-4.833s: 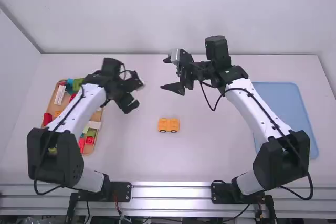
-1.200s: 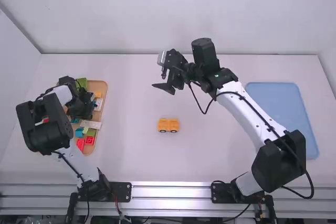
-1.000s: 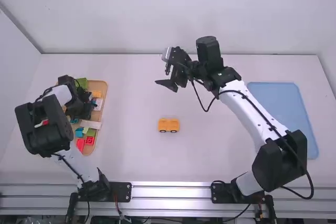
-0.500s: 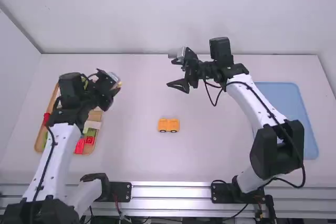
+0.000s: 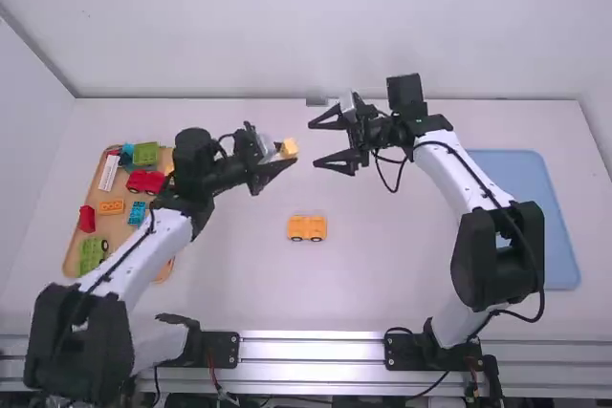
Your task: Assemble lego blocks to make yellow taxi
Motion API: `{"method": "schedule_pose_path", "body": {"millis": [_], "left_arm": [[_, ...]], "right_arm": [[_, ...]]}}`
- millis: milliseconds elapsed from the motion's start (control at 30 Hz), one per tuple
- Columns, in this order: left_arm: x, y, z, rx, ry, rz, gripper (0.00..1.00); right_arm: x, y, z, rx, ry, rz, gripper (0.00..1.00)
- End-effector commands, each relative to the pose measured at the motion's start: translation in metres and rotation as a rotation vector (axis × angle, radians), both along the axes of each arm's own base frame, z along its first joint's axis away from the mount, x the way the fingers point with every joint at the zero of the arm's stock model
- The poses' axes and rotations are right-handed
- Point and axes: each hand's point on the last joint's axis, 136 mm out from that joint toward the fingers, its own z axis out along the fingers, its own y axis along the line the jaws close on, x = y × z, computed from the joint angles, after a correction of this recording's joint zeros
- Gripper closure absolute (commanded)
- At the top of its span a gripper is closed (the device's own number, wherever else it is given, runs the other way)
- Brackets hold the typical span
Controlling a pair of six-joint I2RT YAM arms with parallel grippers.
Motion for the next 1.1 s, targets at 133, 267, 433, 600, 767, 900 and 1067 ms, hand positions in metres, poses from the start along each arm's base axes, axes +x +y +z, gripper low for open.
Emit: {"method": "schedule_pose_path", "body": {"millis": [133,267,433,600,767,900,1067], "left_arm": [[-0.020,-0.023,0.009,-0.150,0.091,-0.224,0.74],[-0.020,-0.030,0.011,-0.160,0.072,-0.236,0.74],[-0.021,-0.031,0.012,-0.159,0.071,-0.239,0.73],[-0.020,-0.030,0.011,-0.158,0.068,-0.236,0.74],[-0.016,-0.029,0.013,-0.160,0.056,-0.213,0.73],[-0.016,-0.029,0.014,-0.161,0.049,-0.212,0.72],[-0.016,-0.029,0.015,-0.161,0.044,-0.213,0.66]], "right_arm": [[-0.006,0.000,0.015,0.068,-0.090,0.050,0.14],[-0.009,0.008,0.016,0.066,-0.106,0.066,0.20],[0.000,0.018,0.016,0.018,-0.059,0.033,0.31],[-0.001,0.024,0.016,0.012,-0.060,0.037,0.41],[-0.001,0.024,0.016,0.012,-0.055,0.038,0.50],[-0.002,0.024,0.016,0.012,-0.055,0.039,0.57],[-0.002,0.025,0.016,0.012,-0.054,0.041,0.67]]}}
